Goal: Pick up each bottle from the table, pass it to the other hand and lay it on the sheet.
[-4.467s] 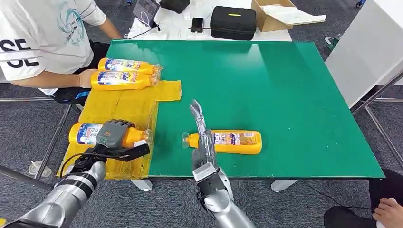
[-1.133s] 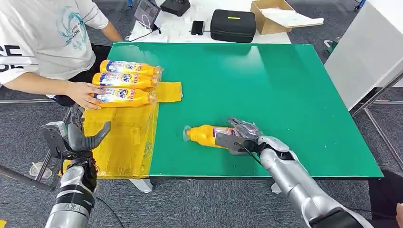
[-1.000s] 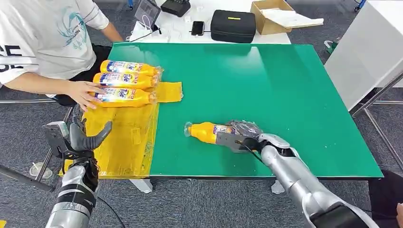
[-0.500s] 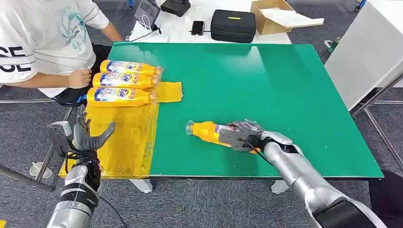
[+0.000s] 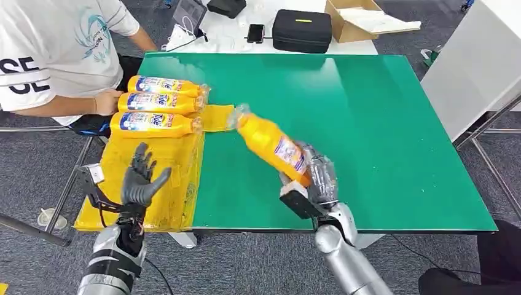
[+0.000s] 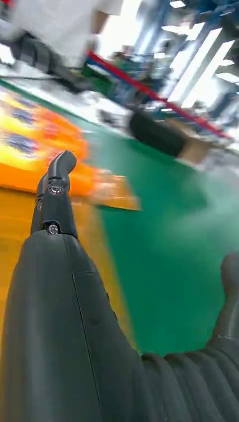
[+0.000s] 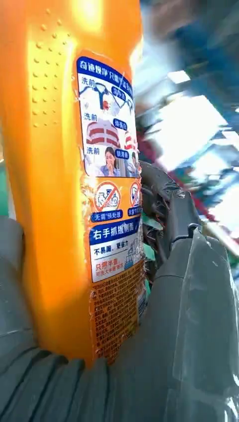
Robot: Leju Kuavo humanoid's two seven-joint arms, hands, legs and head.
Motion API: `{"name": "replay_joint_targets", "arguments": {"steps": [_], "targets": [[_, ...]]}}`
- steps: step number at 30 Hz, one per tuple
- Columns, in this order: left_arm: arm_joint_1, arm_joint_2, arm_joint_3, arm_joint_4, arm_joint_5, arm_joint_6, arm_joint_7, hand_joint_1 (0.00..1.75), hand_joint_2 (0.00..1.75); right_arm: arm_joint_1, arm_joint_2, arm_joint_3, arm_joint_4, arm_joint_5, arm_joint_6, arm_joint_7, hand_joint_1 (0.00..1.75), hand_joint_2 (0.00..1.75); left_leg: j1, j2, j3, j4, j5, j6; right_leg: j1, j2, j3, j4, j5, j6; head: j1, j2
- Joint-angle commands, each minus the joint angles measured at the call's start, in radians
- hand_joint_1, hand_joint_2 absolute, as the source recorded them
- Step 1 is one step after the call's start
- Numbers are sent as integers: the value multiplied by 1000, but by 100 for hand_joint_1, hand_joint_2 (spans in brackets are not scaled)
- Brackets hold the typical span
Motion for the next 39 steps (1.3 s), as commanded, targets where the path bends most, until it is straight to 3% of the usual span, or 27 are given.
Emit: {"name": "replay_joint_targets", "arguments": {"steps": [1,8,13,16,20,28,39], "targets": [[16,3,-107,-59,60,-42,30,0,175,74,100,-162,-127,-55,-38,-81,175,175,-1,0,1,0,-1,1,0,-1,1,0,-1,0,0,0],[65,17,-259,-121,182,-139,88,0,175,100,137,-207,-69,-124,-10,-197,175,175,-2,0,2,-1,-2,2,-1,-1,2,-1,-1,-1,0,0],[73,27,-298,-113,288,-225,144,0,175,94,148,-196,-12,-138,52,-202,175,175,-2,2,4,-1,-3,2,-1,0,3,-1,-1,-1,0,0],[89,38,-376,-141,312,-253,149,0,175,80,177,-151,108,-150,119,-219,175,175,-2,2,2,-1,-2,2,-1,0,1,-1,0,-1,0,0],[83,45,-433,-141,310,-239,144,0,175,60,201,-65,188,-154,96,-219,173,175,-1,5,7,-1,-4,2,0,3,6,-2,-1,-2,0,0],[74,53,-446,-130,320,-241,134,0,175,46,191,-44,211,-173,103,-219,175,175,-2,3,3,-1,-3,2,-1,2,2,-1,-1,-1,0,0],[13,50,-546,-27,352,-259,136,0,175,-81,286,152,537,-118,122,-219,175,175,-1,5,4,-1,-3,2,0,2,3,-2,-1,-2,0,0]]}}
